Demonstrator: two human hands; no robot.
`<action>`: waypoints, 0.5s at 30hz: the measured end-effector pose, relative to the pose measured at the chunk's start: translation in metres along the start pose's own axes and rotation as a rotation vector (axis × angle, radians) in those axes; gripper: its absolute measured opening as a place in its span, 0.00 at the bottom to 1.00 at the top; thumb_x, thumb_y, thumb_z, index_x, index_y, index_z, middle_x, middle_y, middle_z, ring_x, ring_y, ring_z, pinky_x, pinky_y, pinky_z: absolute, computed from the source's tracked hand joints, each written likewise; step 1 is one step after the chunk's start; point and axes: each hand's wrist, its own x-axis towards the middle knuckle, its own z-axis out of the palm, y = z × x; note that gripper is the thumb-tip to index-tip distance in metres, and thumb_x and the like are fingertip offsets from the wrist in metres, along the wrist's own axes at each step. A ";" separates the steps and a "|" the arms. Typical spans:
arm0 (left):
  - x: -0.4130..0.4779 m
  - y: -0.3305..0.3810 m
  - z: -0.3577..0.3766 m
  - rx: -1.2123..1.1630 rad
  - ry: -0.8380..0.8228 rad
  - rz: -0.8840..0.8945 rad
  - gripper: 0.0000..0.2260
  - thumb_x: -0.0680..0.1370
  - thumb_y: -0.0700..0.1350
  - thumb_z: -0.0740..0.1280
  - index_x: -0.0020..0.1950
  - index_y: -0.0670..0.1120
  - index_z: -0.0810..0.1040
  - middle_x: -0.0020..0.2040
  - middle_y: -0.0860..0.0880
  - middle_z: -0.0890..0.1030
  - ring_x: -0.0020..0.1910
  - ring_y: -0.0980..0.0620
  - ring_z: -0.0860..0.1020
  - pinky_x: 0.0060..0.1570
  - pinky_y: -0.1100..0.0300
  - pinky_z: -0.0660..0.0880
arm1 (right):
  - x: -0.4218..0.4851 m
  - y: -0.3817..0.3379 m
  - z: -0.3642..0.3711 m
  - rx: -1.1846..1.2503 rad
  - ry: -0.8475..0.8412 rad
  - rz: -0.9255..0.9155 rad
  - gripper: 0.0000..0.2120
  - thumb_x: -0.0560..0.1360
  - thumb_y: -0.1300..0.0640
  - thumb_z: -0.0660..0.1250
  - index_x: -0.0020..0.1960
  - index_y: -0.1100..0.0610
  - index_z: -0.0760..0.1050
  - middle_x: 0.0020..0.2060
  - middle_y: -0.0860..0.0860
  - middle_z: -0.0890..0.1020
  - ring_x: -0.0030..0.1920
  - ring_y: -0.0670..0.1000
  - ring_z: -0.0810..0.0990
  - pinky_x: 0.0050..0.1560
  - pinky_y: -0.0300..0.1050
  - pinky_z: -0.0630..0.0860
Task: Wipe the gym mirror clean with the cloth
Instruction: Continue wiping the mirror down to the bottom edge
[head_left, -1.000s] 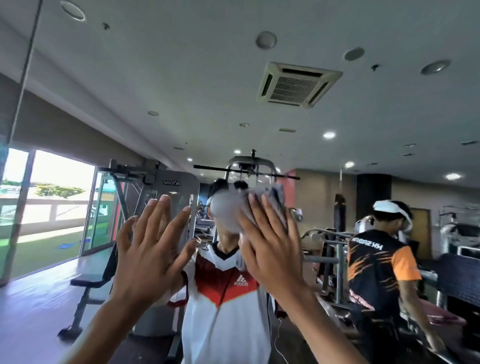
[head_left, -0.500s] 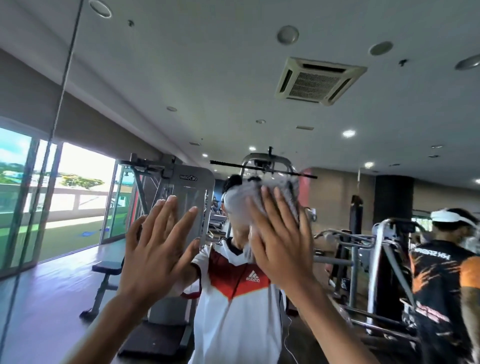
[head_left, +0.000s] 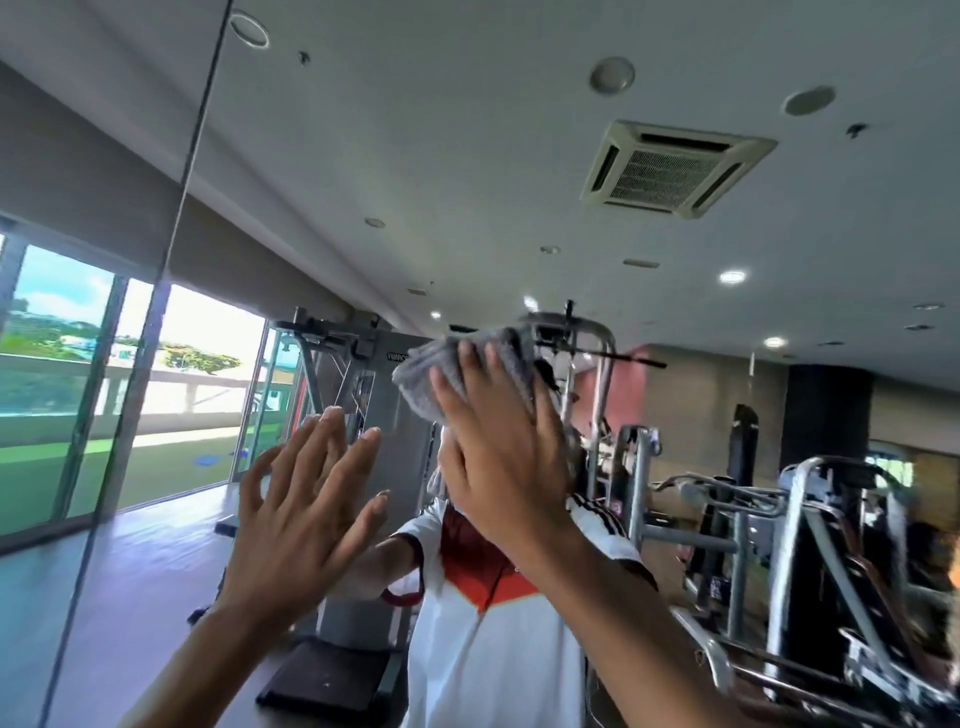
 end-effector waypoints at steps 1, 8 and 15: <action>-0.004 -0.006 -0.001 -0.003 -0.012 -0.020 0.27 0.81 0.61 0.53 0.78 0.54 0.63 0.79 0.44 0.63 0.78 0.46 0.60 0.70 0.46 0.57 | -0.014 -0.003 -0.002 0.002 -0.032 -0.107 0.24 0.82 0.50 0.52 0.77 0.51 0.65 0.77 0.52 0.65 0.78 0.52 0.61 0.76 0.60 0.57; -0.019 -0.048 -0.014 0.044 -0.111 -0.099 0.29 0.82 0.66 0.46 0.78 0.55 0.63 0.80 0.43 0.61 0.77 0.43 0.61 0.67 0.45 0.59 | 0.049 0.054 -0.008 -0.044 0.018 0.112 0.25 0.80 0.50 0.52 0.76 0.51 0.68 0.76 0.52 0.66 0.77 0.54 0.62 0.72 0.60 0.61; -0.050 -0.063 -0.013 -0.097 -0.142 -0.411 0.32 0.78 0.71 0.47 0.79 0.59 0.59 0.80 0.45 0.58 0.77 0.42 0.58 0.65 0.33 0.63 | 0.031 -0.031 0.008 -0.029 -0.081 -0.164 0.28 0.80 0.48 0.50 0.79 0.52 0.60 0.78 0.53 0.61 0.79 0.55 0.56 0.77 0.60 0.51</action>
